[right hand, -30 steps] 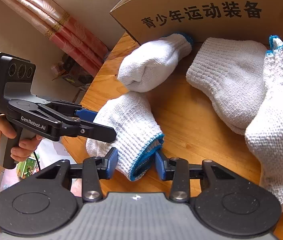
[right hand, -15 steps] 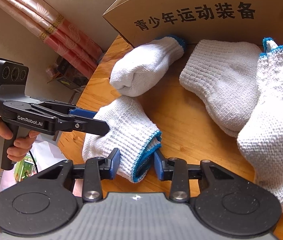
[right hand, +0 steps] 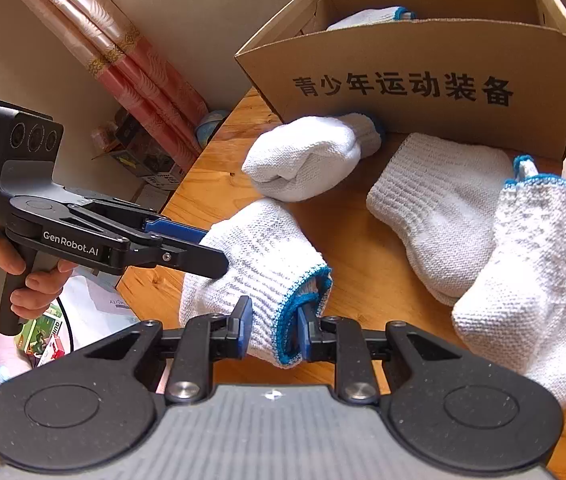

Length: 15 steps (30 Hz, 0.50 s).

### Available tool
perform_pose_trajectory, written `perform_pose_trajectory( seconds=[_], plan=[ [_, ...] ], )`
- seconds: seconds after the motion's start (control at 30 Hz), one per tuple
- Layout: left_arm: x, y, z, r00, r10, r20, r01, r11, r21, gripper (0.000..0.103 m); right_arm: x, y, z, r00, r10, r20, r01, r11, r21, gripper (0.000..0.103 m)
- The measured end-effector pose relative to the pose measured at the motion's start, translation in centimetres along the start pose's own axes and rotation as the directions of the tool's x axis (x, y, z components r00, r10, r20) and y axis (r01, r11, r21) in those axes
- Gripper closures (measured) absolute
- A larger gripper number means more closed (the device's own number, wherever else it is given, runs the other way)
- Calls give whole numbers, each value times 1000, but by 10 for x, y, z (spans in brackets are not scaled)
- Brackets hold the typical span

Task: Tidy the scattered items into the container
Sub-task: 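Close the left tool on the white blue-cuffed glove while the right tool closes on it too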

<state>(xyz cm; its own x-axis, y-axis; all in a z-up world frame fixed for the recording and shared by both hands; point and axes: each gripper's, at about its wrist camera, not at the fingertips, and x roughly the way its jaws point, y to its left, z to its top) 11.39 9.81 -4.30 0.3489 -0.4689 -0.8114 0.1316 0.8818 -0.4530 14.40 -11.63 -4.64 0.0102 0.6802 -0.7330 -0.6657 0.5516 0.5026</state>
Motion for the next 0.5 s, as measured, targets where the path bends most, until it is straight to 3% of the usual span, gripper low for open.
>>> perform_pose_trajectory(
  seconds=[0.5],
  plan=[
    [-16,-26,26,999,-2,53,-2,998,61,60,-32,2,19,997,-43,58,46,998,-47,75]
  ],
)
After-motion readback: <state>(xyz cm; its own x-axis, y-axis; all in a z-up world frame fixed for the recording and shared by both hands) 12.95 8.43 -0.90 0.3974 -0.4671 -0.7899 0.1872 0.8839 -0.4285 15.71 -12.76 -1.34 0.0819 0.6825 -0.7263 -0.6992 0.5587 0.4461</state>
